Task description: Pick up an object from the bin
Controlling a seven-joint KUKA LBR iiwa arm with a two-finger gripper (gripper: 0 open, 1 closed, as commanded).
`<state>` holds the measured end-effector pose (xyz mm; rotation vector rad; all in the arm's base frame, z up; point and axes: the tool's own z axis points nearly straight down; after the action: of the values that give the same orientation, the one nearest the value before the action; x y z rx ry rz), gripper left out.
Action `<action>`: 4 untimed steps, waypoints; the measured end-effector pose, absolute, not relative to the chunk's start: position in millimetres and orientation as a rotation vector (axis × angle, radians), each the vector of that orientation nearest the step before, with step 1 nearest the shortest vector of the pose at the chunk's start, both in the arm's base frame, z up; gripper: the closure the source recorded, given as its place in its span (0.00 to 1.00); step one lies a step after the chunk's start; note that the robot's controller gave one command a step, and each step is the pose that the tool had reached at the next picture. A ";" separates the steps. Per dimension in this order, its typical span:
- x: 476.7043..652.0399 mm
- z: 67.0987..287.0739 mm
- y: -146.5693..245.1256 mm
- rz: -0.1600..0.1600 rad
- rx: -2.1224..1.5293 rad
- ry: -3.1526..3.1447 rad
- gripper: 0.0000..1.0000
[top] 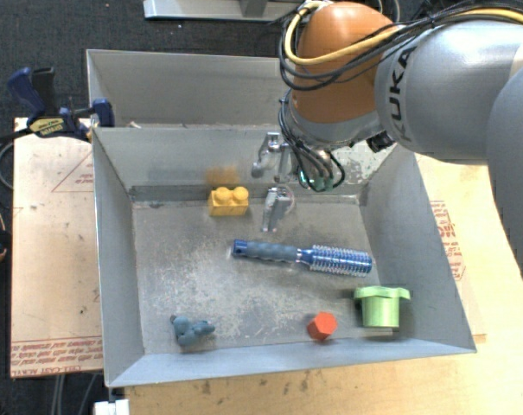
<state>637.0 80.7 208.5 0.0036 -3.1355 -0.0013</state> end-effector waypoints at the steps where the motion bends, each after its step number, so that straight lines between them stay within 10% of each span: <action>1: 649.6 95.6 50.5 -0.008 -0.052 -3.137 0.00; 2: 624.5 77.3 82.6 -0.003 -0.405 -3.132 0.00; 3: 625.3 78.8 84.6 -0.011 -0.406 -3.134 1.00; 4: 623.2 190.0 92.1 -0.006 -0.402 -3.124 1.00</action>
Offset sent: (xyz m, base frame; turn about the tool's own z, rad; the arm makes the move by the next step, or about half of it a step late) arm 0.0120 -0.0314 -0.1133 0.0311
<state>623.2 92.1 190.0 -0.4018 -3.1239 -0.0055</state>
